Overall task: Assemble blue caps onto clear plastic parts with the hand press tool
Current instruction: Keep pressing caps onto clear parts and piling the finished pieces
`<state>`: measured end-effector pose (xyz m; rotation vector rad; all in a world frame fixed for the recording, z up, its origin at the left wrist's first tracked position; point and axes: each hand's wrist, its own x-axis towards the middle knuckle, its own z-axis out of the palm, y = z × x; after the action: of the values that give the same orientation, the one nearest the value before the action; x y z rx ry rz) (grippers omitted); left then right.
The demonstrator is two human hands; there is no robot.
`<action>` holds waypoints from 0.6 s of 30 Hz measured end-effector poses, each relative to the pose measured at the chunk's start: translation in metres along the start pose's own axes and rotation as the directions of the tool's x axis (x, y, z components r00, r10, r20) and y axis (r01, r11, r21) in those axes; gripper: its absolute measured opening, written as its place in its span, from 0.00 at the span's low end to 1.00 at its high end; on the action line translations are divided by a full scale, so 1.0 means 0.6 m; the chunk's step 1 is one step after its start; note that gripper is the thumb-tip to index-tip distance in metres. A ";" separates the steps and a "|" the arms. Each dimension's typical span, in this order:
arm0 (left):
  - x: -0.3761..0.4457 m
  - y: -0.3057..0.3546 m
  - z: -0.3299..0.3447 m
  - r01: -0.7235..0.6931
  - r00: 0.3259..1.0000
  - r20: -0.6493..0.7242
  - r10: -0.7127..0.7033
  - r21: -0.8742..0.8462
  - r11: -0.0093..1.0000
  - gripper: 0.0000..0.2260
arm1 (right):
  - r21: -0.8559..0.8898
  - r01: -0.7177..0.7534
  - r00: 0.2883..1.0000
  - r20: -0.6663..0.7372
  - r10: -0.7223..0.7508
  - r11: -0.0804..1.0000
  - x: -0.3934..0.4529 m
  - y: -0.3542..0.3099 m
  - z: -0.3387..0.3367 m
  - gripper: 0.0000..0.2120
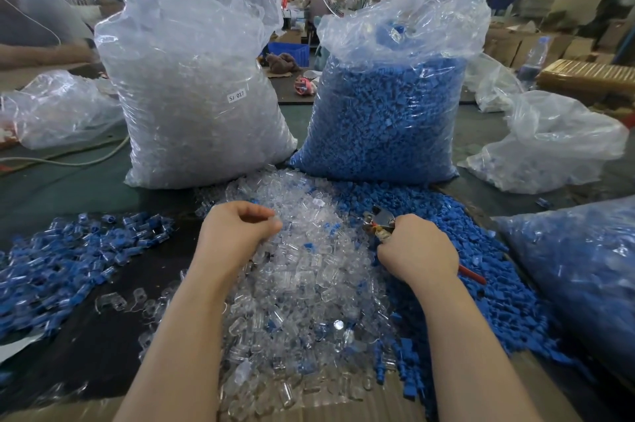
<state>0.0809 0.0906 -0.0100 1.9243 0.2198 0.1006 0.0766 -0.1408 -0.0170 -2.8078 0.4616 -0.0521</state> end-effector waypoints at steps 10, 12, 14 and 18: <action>-0.007 0.030 0.021 -0.009 0.995 0.096 0.024 -0.156 0.988 0.07 | 0.054 -0.034 0.997 -0.060 0.038 0.998 0.001 -0.005 -0.012 0.13; -0.011 0.035 0.025 0.013 0.991 0.133 0.016 -0.212 0.977 0.07 | 0.106 -0.033 0.996 -0.074 0.041 0.994 0.003 -0.004 -0.013 0.12; -0.014 0.041 0.031 0.035 0.983 0.184 0.014 -0.260 0.965 0.08 | 0.178 -0.018 0.997 -0.076 0.032 0.984 0.005 -0.004 -0.012 0.09; -0.020 0.048 0.047 0.102 0.970 0.242 -0.017 -0.344 0.933 0.07 | 0.318 0.057 0.995 -0.091 -0.029 0.946 0.008 -0.005 -0.014 0.07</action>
<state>0.0768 0.0525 0.0077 1.5506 0.0919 -0.1224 0.0814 -0.1423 -0.0080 -2.5011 0.3726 -0.2352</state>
